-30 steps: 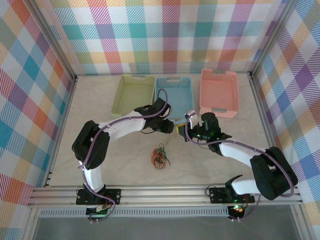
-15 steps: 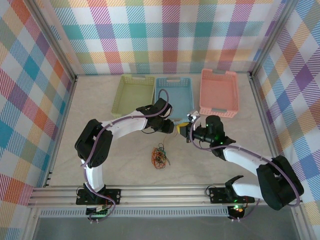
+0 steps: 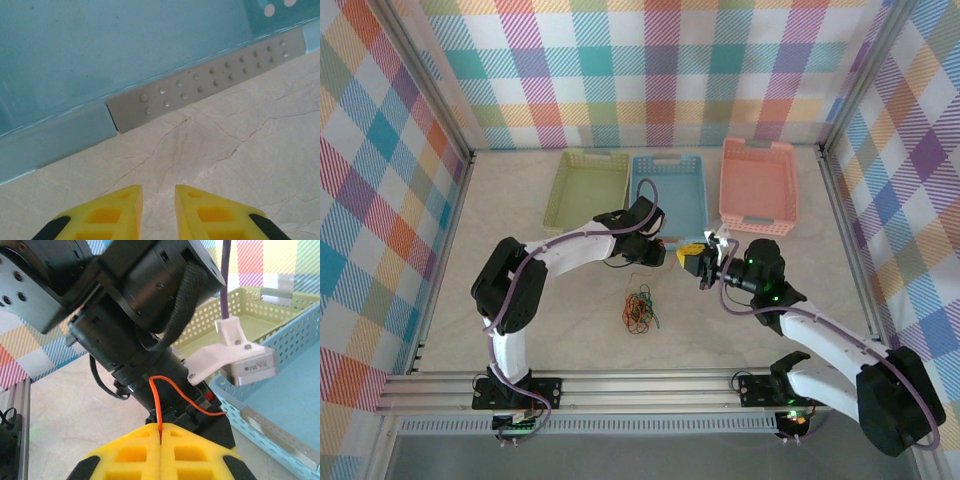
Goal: Untangle the cables
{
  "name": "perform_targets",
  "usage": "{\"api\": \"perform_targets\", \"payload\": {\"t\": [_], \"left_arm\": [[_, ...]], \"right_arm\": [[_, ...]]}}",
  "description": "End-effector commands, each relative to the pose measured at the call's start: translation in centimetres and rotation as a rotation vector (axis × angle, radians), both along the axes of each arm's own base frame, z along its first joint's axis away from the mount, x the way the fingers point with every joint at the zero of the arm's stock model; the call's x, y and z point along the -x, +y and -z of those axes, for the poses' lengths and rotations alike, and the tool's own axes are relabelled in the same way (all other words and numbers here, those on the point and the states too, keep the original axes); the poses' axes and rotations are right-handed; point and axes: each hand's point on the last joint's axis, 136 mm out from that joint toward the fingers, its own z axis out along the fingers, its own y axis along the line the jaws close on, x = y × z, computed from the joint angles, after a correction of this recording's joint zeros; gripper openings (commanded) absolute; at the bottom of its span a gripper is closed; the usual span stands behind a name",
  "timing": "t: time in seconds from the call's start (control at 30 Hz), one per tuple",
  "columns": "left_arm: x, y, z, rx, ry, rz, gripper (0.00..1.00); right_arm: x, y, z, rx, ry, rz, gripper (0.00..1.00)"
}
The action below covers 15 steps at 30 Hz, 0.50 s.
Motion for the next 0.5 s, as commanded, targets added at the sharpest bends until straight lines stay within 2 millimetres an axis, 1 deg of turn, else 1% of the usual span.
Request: {"api": "perform_targets", "payload": {"t": [0.0,0.2,0.27,0.37,0.47], "left_arm": [[-0.6,-0.3,-0.4,0.016,0.008,-0.013,0.23],[-0.6,-0.1,-0.4,0.014,0.009,-0.016,0.22],[-0.6,-0.1,-0.4,0.014,0.007,-0.016,0.22],[-0.6,-0.1,-0.5,0.016,0.007,-0.015,0.22],[-0.6,-0.1,-0.5,0.016,0.006,-0.015,0.21]], "right_arm": [[0.8,0.2,-1.2,-0.037,-0.038,-0.038,0.00],[1.9,-0.5,-3.0,-0.059,-0.101,-0.033,0.00],[2.4,-0.9,-4.1,-0.079,-0.134,-0.021,0.00],[3.6,-1.6,-6.3,-0.113,-0.186,-0.018,0.00],[3.6,-3.2,-7.9,-0.130,-0.246,0.078,0.00]]}}
